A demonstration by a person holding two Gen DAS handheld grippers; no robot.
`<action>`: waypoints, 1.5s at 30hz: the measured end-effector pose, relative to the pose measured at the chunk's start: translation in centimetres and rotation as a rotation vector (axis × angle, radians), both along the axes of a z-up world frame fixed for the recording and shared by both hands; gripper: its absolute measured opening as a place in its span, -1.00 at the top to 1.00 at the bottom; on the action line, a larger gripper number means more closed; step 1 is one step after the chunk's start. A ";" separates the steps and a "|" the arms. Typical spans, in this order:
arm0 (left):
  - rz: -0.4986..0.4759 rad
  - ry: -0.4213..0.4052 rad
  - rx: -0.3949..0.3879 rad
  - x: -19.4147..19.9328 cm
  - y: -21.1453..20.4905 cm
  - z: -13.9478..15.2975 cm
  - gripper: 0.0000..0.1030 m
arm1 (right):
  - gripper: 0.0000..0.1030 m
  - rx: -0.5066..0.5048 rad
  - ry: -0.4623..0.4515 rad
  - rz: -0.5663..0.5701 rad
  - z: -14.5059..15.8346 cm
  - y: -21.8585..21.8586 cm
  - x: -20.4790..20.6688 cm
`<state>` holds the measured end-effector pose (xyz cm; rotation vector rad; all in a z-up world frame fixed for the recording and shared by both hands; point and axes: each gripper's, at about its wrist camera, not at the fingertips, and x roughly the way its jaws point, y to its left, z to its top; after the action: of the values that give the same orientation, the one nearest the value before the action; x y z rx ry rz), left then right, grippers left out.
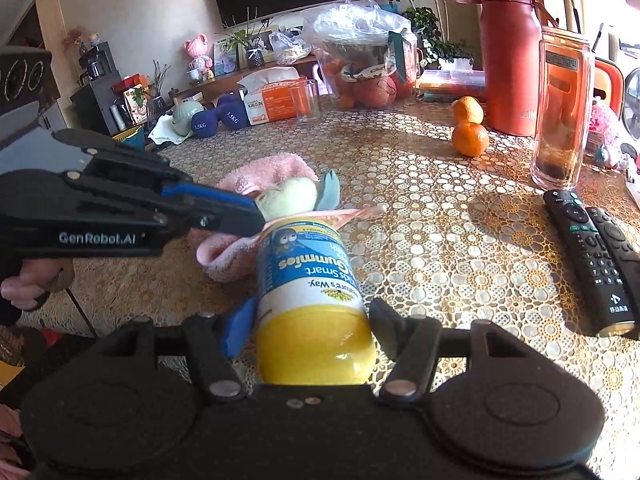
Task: Clean container
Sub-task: 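Rub the towel and plush along the bottle side with the left gripper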
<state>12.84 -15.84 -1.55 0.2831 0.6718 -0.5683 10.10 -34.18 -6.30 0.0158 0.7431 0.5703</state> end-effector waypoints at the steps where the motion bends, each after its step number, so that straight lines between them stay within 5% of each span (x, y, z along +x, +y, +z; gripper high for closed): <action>1: 0.002 -0.011 0.008 0.1 0.1 0.1 0.83 | -0.20 -0.003 -0.003 0.003 0.0 0.1 0.0; 3: 0.013 -0.042 0.051 0.5 -0.1 0.2 0.66 | -0.20 -0.005 -0.005 0.007 0.0 0.0 0.0; 5: 0.019 -0.058 0.091 1.0 -0.1 -0.1 0.15 | -0.21 -0.005 -0.006 0.008 0.0 0.0 -0.1; 6: 0.021 -0.058 0.091 1.3 0.1 -0.2 -0.36 | -0.21 -0.005 -0.006 0.007 0.0 0.0 0.0; 7: 0.018 -0.058 0.081 1.6 0.1 -0.3 -0.60 | -0.21 -0.006 -0.006 0.008 0.0 0.0 0.0; 13: 0.006 -0.027 0.090 3.9 -1.7 -1.1 -0.62 | -0.21 -0.014 -0.011 0.012 0.1 0.1 0.0; 18: 0.075 0.132 0.005 7.2 -1.1 -2.0 -0.59 | -0.21 -0.017 -0.015 0.012 0.1 0.2 0.0; 20: 0.090 0.164 -0.009 7.7 -0.8 -2.3 -0.33 | -0.21 -0.020 -0.018 0.012 0.1 0.2 0.0; 22: 0.101 0.192 -0.001 7.9 -0.5 -2.7 0.18 | -0.21 -0.020 -0.020 0.013 0.0 0.2 0.0; 31: 0.094 0.114 -0.038 4.1 0.9 -0.6 0.34 | -0.21 -0.020 -0.019 0.009 0.0 0.2 -0.2; 37: -0.038 0.103 -0.098 0.0 -0.7 2.2 0.34 | -0.21 -0.035 -0.024 0.011 0.1 0.4 -0.3; 45: -0.093 0.120 -0.121 -0.1 -2.7 1.3 0.34 | -0.21 -0.071 -0.041 0.019 0.2 1.0 -0.4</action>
<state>12.78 -18.59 -0.27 0.1684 0.7395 -0.7167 9.66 -33.21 -6.07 -0.0682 0.7238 0.5604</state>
